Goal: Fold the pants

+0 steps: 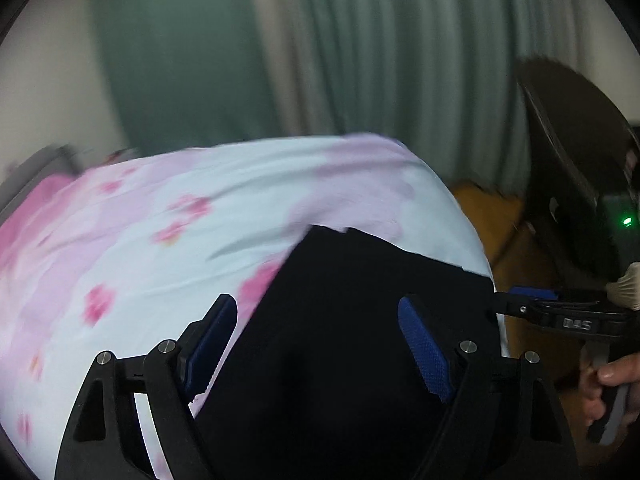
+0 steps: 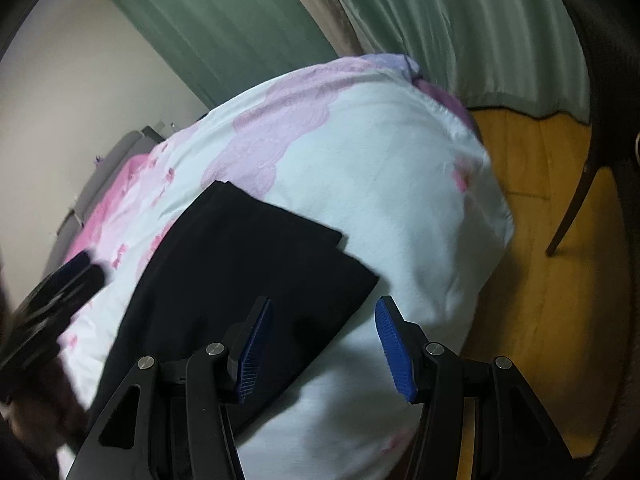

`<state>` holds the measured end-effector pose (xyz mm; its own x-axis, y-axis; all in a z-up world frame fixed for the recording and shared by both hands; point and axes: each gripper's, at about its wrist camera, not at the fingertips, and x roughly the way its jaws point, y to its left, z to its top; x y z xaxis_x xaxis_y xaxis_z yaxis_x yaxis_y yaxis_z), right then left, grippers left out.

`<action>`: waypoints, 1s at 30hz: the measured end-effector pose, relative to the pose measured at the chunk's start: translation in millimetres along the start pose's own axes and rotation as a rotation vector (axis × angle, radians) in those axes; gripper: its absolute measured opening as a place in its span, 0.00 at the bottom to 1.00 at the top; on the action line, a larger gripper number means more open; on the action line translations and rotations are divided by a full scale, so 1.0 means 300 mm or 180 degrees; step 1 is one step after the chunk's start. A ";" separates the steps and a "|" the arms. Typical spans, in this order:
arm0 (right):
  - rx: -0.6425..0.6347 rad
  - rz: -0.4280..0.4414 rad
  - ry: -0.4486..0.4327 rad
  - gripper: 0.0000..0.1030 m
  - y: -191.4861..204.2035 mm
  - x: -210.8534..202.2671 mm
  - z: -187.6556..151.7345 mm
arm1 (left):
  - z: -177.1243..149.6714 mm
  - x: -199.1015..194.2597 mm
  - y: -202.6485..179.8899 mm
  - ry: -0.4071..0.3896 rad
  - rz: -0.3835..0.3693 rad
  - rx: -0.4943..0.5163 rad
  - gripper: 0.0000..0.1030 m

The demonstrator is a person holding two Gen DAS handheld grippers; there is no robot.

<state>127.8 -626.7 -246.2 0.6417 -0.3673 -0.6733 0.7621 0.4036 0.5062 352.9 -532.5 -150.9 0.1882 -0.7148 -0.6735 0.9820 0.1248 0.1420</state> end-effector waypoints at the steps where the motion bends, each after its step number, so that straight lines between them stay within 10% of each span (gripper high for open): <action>1: 0.0046 0.0018 -0.0008 0.53 0.002 0.004 -0.006 | 0.018 0.048 0.009 0.0082 -0.0068 0.0060 0.74; 20: 0.0507 0.0112 -0.0116 0.52 -0.060 0.049 -0.042 | 0.132 0.435 -0.016 0.0814 -0.0835 0.0752 0.35; 30: 0.0435 0.0338 -0.0282 0.14 -0.046 0.028 -0.026 | 0.121 0.427 0.011 0.0642 -0.0791 0.0635 0.06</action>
<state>122.0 -628.8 -262.9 0.7197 -0.4033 -0.5652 0.6904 0.3286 0.6445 379.5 -648.5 -210.4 -0.0361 -0.5542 -0.8316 0.9791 -0.1861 0.0815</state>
